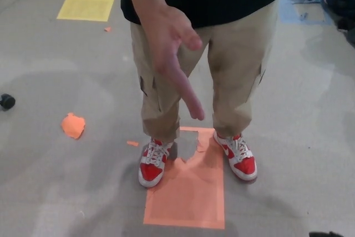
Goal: The robot extends its right arm to grab a person's hand and shakes it
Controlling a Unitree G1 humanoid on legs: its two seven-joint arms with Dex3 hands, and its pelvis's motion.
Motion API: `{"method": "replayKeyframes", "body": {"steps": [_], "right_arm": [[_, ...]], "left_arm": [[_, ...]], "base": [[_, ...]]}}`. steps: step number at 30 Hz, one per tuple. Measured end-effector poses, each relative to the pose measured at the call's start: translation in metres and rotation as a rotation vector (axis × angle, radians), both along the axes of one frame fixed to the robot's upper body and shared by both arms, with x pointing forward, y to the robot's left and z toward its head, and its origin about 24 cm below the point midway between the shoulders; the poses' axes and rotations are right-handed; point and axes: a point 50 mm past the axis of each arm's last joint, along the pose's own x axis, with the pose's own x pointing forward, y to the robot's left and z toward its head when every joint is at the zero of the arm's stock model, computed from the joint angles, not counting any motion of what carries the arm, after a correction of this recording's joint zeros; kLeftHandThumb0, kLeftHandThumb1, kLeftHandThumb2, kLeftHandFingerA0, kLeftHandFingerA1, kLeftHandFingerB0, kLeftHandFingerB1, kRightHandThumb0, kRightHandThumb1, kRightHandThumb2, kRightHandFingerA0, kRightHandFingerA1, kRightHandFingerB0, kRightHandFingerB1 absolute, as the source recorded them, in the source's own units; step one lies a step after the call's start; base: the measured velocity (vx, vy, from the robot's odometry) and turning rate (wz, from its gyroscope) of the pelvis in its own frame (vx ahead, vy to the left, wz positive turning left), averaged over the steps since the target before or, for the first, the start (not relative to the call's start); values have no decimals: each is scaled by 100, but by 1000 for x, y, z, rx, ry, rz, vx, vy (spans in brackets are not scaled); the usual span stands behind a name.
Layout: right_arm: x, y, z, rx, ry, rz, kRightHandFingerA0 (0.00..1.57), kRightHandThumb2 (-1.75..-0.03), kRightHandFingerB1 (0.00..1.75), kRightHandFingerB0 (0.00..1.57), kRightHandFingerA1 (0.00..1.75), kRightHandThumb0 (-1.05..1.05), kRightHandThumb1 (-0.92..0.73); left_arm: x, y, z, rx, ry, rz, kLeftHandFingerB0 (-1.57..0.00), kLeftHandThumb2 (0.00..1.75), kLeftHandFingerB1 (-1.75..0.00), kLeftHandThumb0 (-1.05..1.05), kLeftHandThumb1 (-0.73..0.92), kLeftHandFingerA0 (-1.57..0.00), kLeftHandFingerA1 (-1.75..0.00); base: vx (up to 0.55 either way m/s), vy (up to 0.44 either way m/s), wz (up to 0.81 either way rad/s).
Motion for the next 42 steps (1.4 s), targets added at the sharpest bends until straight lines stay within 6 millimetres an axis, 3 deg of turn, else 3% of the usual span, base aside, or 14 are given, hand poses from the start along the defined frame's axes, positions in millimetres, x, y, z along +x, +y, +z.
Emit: {"method": "replayKeyframes", "body": {"steps": [2, 3, 4, 11, 12, 14, 18, 19, 24, 25, 30, 31, 32, 42], "right_arm": [[3, 4, 7, 3, -64, 23, 4, -105, 31, 12, 35, -87, -69], [5, 6, 11, 5, -98, 37, 7, -66, 27, 7, 29, -83, -87], [7, 8, 15, 6, -128, 50, 9, -109, 22, 8, 24, -91, -74], [23, 25, 50, 17, -329, 138, 8, -107, 17, 8, 14, -93, -76], [26, 27, 55, 19, -352, 148, 0, -107, 19, 0, 17, -88, -72], [33, 33, 70, 23, -420, 177, 0, -108, 18, 0, 17, -91, -72], [45, 47, 100, 33, -540, 240, 0, -111, 18, 0, 19, -94, -73], [48, 51, 107, 35, -563, 255, 0, -111, 20, 0, 19, -94, -72], [67, 77, 152, 47, -708, 366, 0, -109, 16, 0, 14, -96, -68], [70, 82, 160, 48, -732, 389, 0, -108, 17, 0, 13, -95, -66], [84, 108, 196, 54, -817, 489, 0, -107, 16, 0, 16, -95, -66], [86, 112, 200, 54, -824, 502, 0, -108, 18, 0, 19, -94, -66], [90, 119, 207, 54, -835, 525, 0, -110, 18, 0, 19, -95, -67], [113, 158, 242, 9, -838, 659, 0, -88, 10, 0, 10, -97, -66]], "left_arm": [[-1, 0, -1, -2, 4, -3, 0, 115, -47, -31, 65, 0, -48], [-1, 0, -1, -3, 4, -4, -2, 104, -32, -64, 76, -3, -34], [-1, 0, -1, -4, 5, -4, -3, 103, -34, -64, 75, -3, -36], [-2, -1, -1, -11, 6, -5, -4, 104, -36, -66, 74, -4, -37], [-2, -1, -1, -11, 6, -5, -13, 70, -28, -65, 92, -13, -28], [-1, -2, -1, -12, 4, -6, -4, 106, -34, -66, 76, -4, -37], [-1, -2, -1, -17, 4, -9, -4, 103, -36, -81, 82, -5, -38], [-1, -2, -1, -17, 4, -10, 0, 115, -47, -32, 63, 0, -48], [1, -3, 0, -19, -4, -15, 0, 114, -47, -32, 63, 0, -48], [1, -3, 0, -20, -5, -15, -1, 102, -37, -68, 74, -5, -41], [2, -3, 1, -22, -8, -16, 0, 115, -47, -32, 65, 0, -47], [2, -3, 1, -22, -9, -16, -16, 70, -31, -60, 92, -21, -32], [2, -3, 1, -23, -10, -16, 0, 115, -47, -32, 63, 0, -47], [4, -4, 2, -25, -20, -21, -1, 114, -47, -32, 62, -1, -47]], "base": [[0, 0, 0], [0, 0, 0], [0, 0, 0], [0, 0, 0], [0, 0, 0], [0, 0, 0], [0, 0, 0], [0, 0, 0], [0, 0, 0], [0, 0, 0], [0, 0, 0], [0, 0, 0], [0, 0, 0], [0, 0, 0]]}}
